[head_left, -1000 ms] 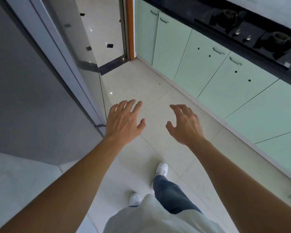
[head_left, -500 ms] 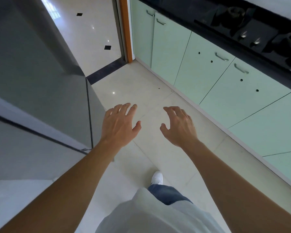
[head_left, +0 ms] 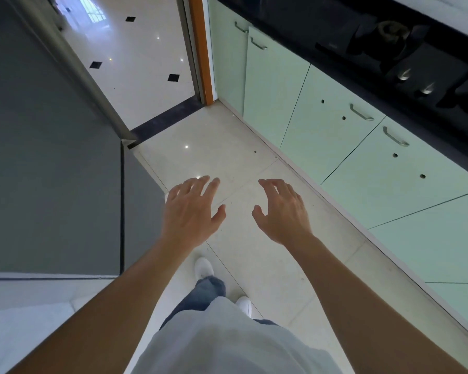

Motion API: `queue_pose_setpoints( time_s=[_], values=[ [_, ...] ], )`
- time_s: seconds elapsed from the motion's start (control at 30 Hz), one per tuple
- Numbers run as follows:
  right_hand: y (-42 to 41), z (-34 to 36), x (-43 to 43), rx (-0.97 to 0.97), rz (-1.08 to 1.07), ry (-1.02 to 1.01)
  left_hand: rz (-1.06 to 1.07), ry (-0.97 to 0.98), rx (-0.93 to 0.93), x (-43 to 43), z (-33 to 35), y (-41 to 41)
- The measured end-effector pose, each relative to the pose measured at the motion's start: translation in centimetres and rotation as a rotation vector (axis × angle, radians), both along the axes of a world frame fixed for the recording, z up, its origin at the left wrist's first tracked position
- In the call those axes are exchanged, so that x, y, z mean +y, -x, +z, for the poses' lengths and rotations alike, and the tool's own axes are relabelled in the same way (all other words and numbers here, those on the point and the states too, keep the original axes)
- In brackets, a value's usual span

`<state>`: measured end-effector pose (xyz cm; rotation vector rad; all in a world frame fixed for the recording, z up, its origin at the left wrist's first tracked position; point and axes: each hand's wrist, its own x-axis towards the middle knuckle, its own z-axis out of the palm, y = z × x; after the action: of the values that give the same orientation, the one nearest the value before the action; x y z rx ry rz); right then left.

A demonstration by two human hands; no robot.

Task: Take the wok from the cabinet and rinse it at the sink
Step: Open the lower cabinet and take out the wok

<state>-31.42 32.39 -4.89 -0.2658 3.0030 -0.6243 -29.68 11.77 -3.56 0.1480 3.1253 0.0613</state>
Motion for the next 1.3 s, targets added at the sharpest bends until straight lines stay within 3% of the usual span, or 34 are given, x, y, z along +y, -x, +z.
queue_pose_setpoints(
  time_s=[0.3,0.83,1.3],
  values=[
    [8.7,-1.1,-1.6,-0.020,-0.014,-0.031,-0.013,-0.004,-0.018,-1.7,-1.0,9.4],
    [32.1,-0.2,-10.7,-0.027,-0.038,-0.086,-0.062,-0.100,-0.047,-10.1,-1.1,33.4],
    [51.6,-2.2,-12.1,-0.141,-0.014,-0.083,-0.061,-0.091,-0.096,-11.4,-2.6,52.6]
  ],
)
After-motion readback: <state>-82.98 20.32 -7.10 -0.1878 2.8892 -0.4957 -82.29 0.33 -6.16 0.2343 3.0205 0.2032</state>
